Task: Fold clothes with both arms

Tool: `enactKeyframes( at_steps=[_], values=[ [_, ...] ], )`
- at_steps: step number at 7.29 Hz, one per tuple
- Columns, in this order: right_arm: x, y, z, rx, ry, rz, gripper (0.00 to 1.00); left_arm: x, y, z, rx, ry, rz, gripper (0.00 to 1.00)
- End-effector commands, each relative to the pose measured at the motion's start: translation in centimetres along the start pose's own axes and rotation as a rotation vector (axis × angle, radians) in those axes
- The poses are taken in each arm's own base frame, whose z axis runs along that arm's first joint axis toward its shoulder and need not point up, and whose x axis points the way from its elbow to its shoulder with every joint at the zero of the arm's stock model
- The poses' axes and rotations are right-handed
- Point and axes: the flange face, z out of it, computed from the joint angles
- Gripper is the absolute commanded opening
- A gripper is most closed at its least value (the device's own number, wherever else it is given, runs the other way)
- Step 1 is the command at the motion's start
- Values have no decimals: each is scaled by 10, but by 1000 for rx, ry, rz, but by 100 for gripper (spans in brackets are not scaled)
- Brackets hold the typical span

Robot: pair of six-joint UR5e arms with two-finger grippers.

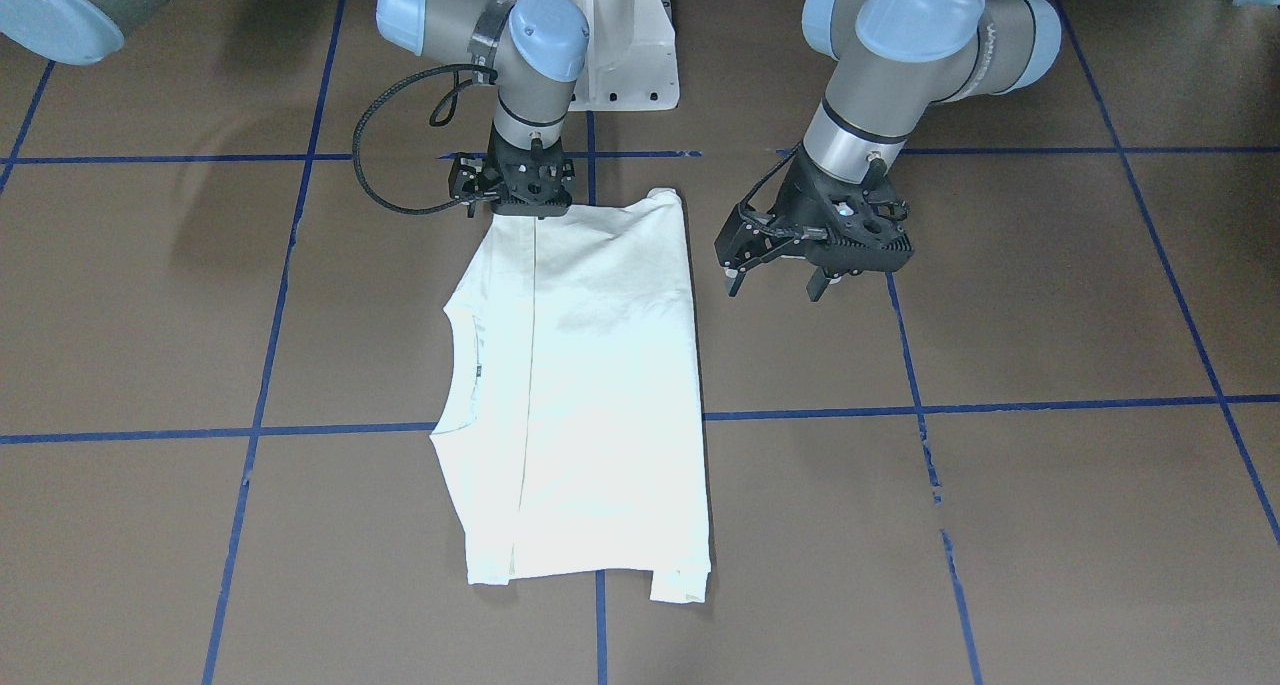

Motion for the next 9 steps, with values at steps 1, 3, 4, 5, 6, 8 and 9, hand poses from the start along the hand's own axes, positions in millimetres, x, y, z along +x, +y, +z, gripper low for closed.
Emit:
enactKeyframes(
  at_steps=[1,3,4,5,6,8,9],
  values=[
    [12,-5,8,-5,17,10,100,1,1,0,1,10,0,100],
    [24,-14,6,-17,11,11,100,2,2,0,0,12,0,100],
    [33,-16,12,-21,26,-2,100,3,3,2,-3,11,-1,100],
    [52,-18,15,-18,32,-7,100,5,8,5,-10,12,3,100],
    [77,-12,19,-17,40,-34,100,5,8,5,-10,12,3,100],
    [128,0,27,-18,59,-71,100,7,11,6,-14,12,6,100],
    [136,-2,11,0,34,-64,100,7,11,6,-14,12,7,100]
  ],
)
